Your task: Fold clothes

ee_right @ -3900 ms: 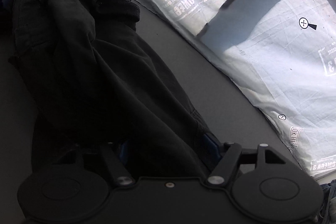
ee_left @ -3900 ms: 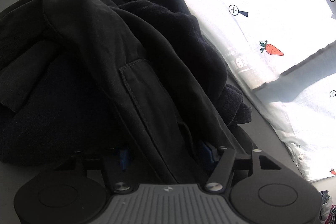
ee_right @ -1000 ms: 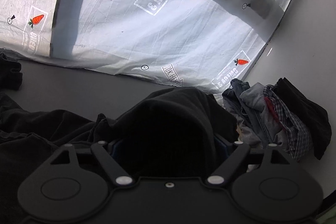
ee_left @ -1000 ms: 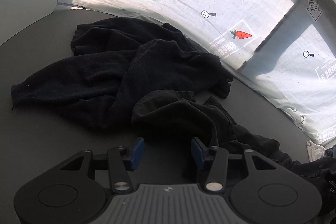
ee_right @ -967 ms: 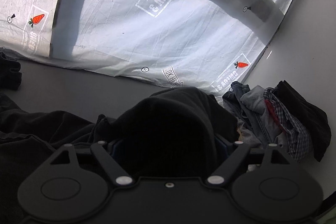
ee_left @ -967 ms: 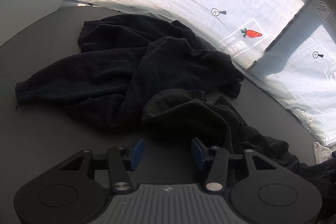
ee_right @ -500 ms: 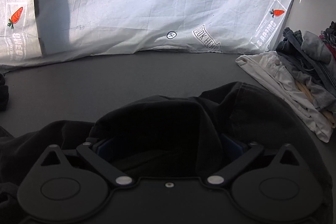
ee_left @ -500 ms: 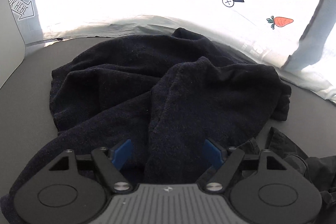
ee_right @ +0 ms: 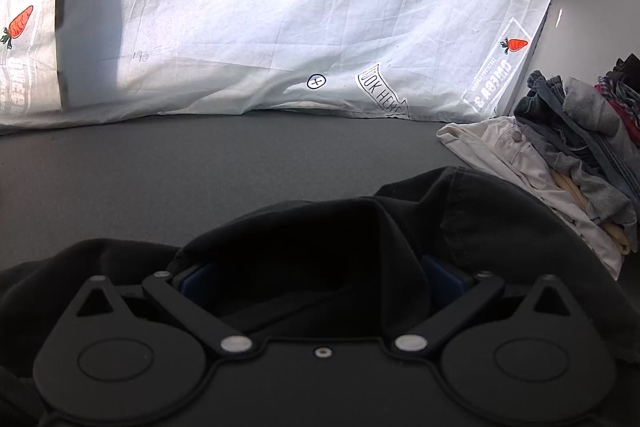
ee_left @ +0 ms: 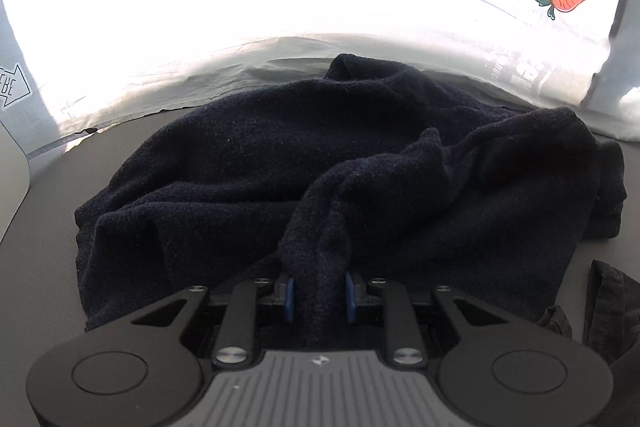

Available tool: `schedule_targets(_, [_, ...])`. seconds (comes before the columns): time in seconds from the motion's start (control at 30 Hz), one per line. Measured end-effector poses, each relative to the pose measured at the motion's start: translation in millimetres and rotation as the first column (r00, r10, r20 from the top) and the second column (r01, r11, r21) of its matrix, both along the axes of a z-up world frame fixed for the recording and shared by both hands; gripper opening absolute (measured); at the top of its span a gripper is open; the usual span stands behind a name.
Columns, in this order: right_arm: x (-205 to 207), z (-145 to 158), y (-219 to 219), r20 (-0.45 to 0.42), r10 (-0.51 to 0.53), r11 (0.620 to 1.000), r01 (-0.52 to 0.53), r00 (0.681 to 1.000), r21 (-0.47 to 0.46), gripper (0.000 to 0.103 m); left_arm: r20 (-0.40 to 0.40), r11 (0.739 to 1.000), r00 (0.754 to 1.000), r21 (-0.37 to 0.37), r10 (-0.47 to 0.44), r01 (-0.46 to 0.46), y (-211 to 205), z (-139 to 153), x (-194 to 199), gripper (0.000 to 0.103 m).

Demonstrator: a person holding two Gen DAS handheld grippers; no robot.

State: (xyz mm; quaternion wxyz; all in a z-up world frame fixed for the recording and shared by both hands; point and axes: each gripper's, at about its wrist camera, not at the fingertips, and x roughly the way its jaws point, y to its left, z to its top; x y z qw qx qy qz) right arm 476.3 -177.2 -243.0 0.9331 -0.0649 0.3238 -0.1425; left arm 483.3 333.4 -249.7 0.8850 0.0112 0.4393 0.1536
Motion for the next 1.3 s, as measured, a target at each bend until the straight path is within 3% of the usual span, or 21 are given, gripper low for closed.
schedule_targets(0.13, [-0.2,0.5,-0.2,-0.003,0.001,1.0,-0.001,1.0,-0.001,0.103,0.014,0.983,0.99,0.118,0.141,-0.141,31.3,9.5,-16.1,0.021])
schedule_targets(0.17, [-0.2,0.6,-0.2,-0.004,0.002,1.0,-0.002,1.0,-0.001,0.103,0.021,0.973,0.983,0.138,0.183,-0.184,48.6,12.9,-20.9,0.021])
schedule_targets(0.23, [0.2,0.7,-0.5,-0.005,0.002,1.0,-0.002,1.0,-0.001,0.103,0.032,0.932,0.964,0.251,0.263,-0.263,84.8,19.6,-31.2,0.021])
schedule_targets(0.27, [0.4,0.8,-0.6,-0.005,0.003,1.0,-0.003,1.0,-0.002,0.103,0.039,0.903,0.953,0.311,0.3,-0.297,101.9,22.5,-36.2,0.021])
schedule_targets(0.3, [0.2,0.8,-0.4,-0.005,0.003,1.0,-0.003,1.0,-0.002,0.103,0.049,0.877,0.932,0.324,0.359,-0.354,125.9,27.6,-43.7,0.02])
schedule_targets(0.37, [0.2,1.1,-0.4,-0.007,0.004,1.0,-0.004,1.0,-0.001,0.103,0.072,0.819,0.862,0.282,0.501,-0.499,181.8,42.2,-63.0,0.02])
schedule_targets(0.43, [0.6,1.4,-0.3,-0.01,0.004,1.0,-0.004,1.0,-0.003,0.103,0.125,0.734,0.792,0.31,0.598,-0.604,222.9,64.2,-84.7,0.02])
schedule_targets(0.53, [1.4,1.5,0.3,-0.013,0.003,1.0,-0.003,1.0,-0.005,0.103,0.237,0.606,0.747,0.46,0.622,-0.65,248.4,100.7,-104.8,0.02])
schedule_targets(0.6, [1.9,1.6,0.7,-0.015,0.001,1.0,-0.001,1.0,-0.007,0.103,0.29,0.553,0.711,0.469,0.64,-0.689,261.5,125.1,-116.3,0.02])
schedule_targets(0.63, [2.0,1.6,1.0,-0.015,0.0,1.0,0.0,1.0,-0.008,0.103,0.287,0.566,0.706,0.439,0.647,-0.697,264.3,132.2,-120.5,0.02])
schedule_targets(0.7, [1.8,1.4,1.2,-0.014,-0.001,1.0,0.001,1.0,-0.011,0.103,0.243,0.628,0.725,0.373,0.645,-0.683,265.5,138.0,-126.0,0.021])
schedule_targets(0.8, [2.5,2.4,1.2,-0.022,-0.003,1.0,0.003,1.0,-0.014,0.103,0.148,0.728,0.765,0.239,0.627,-0.643,253.1,120.4,-130.9,0.028])
schedule_targets(0.9, [4.7,8.7,1.5,-0.06,0.005,1.0,-0.006,0.998,-0.019,0.103,0.098,0.792,0.809,0.163,0.58,-0.588,223.7,98.1,-134.5,0.04])
schedule_targets(0.97, [4.7,16.4,1.3,-0.092,0.025,0.999,-0.027,0.995,-0.023,0.103,0.124,0.808,0.817,0.127,0.563,-0.576,198.2,97.2,-142.6,0.053])
schedule_targets(1.03, [1.9,27.0,0.6,-0.122,0.058,0.998,-0.062,0.991,-0.028,0.103,0.171,0.809,0.805,0.062,0.568,-0.584,174.2,103.4,-155.0,0.074])
schedule_targets(1.13, [-19.1,46.9,0.0,-0.094,0.134,0.991,-0.134,0.986,0.01,0.103,0.246,0.813,0.78,-0.065,0.575,-0.579,139.1,119.7,-174.6,0.079])
schedule_targets(1.2, [-40.6,59.8,-0.4,-0.059,0.164,0.986,-0.163,0.985,0.029,0.103,0.281,0.821,0.777,-0.085,0.564,-0.565,112.6,129.5,-180.6,0.087])
schedule_targets(1.3, [-78.6,75.9,-4.5,0.002,0.17,0.985,-0.17,0.986,0.036,0.103,0.294,0.865,0.816,-0.099,0.498,-0.492,65.5,138.8,-195.8,0.089])
